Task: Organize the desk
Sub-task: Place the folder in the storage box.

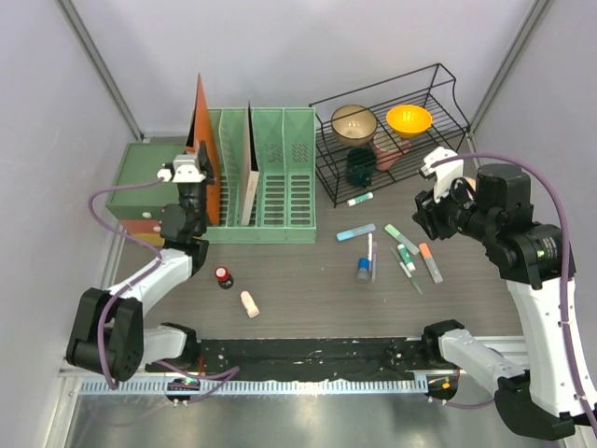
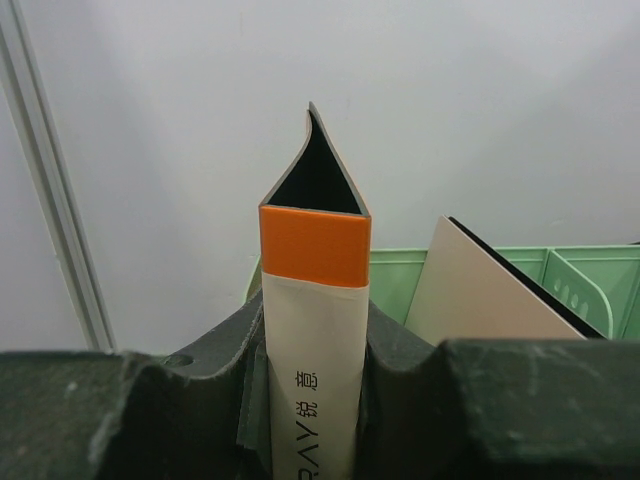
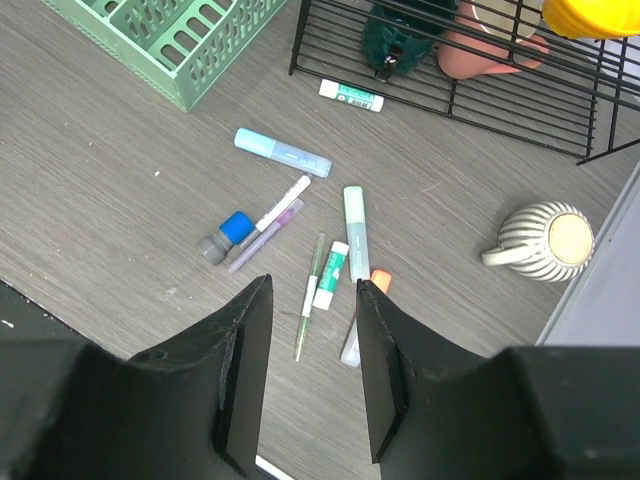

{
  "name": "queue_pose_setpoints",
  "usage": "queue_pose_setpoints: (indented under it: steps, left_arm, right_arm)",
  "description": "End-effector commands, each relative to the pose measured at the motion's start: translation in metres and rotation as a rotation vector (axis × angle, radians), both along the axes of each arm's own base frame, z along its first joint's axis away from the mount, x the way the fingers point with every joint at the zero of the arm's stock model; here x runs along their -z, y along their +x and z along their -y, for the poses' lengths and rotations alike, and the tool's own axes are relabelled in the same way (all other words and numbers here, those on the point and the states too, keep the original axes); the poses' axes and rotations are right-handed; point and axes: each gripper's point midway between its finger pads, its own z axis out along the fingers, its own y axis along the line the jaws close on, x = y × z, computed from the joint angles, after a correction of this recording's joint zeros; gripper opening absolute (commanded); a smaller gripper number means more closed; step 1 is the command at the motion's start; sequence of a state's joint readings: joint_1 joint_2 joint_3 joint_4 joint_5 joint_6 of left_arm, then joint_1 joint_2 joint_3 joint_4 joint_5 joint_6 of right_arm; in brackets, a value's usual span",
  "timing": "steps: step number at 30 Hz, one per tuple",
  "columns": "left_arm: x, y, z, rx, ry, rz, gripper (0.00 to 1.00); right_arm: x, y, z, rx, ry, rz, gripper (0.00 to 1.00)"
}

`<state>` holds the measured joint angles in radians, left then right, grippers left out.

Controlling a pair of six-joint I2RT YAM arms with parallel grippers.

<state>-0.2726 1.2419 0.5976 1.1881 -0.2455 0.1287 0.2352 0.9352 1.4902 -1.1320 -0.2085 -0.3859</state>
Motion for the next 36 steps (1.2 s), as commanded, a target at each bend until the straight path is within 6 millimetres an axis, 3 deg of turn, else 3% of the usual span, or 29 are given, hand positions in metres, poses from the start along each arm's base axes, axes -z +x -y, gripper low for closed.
queue_pose_setpoints:
  steps: [1,5,20,24,33,36]
  left_arm:
    - [-0.037,-0.015,-0.001,0.030,-0.036,0.176,0.00]
    - [-0.024,-0.009,0.004,0.052,-0.021,0.154,0.00]
    - [-0.009,-0.012,0.009,0.080,0.018,0.103,0.00]
    - [-0.004,-0.009,0.013,0.095,0.028,0.079,0.06]
    - [0.006,-0.007,0.018,0.124,0.029,0.051,0.47]
    - [0.007,-0.009,0.019,0.126,0.032,0.050,0.65]
  right_arm:
    - [-0.006,0.000,-0.002,-0.010,0.017,0.026,0.43]
    - [-0.005,-0.001,-0.002,-0.014,0.016,0.027,0.43]
    - [0.002,-0.004,-0.004,-0.031,0.011,0.024,0.43]
    - [0.001,-0.004,-0.003,-0.031,0.012,0.027,0.43]
    - [0.006,-0.007,-0.003,-0.037,0.007,0.021,0.43]
    - [0.009,-0.007,-0.004,-0.042,0.007,0.013,0.43]
